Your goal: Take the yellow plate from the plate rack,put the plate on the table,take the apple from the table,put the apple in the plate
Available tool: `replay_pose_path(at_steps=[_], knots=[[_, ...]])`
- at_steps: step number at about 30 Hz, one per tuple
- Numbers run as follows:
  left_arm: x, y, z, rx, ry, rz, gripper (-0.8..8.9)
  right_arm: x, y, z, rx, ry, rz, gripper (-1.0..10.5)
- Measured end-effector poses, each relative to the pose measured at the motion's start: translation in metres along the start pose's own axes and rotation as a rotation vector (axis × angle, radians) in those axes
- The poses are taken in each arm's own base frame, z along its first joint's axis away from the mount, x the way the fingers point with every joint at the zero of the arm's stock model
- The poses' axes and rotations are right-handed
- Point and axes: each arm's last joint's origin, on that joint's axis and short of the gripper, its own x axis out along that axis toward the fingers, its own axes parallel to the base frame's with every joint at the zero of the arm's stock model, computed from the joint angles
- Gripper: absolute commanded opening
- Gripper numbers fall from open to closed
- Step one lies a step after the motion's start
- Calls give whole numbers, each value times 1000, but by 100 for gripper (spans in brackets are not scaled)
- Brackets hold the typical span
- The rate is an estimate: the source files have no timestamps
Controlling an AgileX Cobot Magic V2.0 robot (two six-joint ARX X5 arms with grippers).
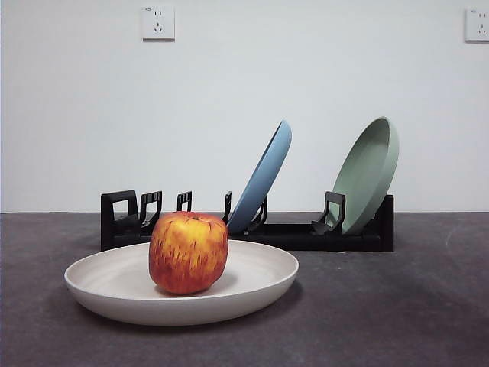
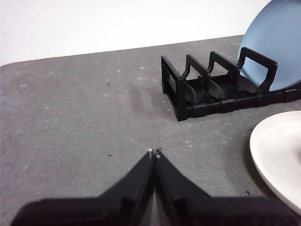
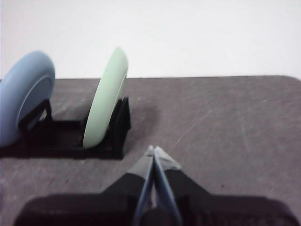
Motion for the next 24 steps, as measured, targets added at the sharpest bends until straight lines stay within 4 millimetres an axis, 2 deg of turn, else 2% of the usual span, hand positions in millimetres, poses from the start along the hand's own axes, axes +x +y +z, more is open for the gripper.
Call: replay_pose_path(at_steps=[10, 24], knots=[[0, 0, 0, 0, 0, 0, -3, 10, 1, -37, 26, 101, 34, 1], [0, 0, 0, 0, 0, 0, -3, 11, 1, -38, 119, 94, 28, 1]])
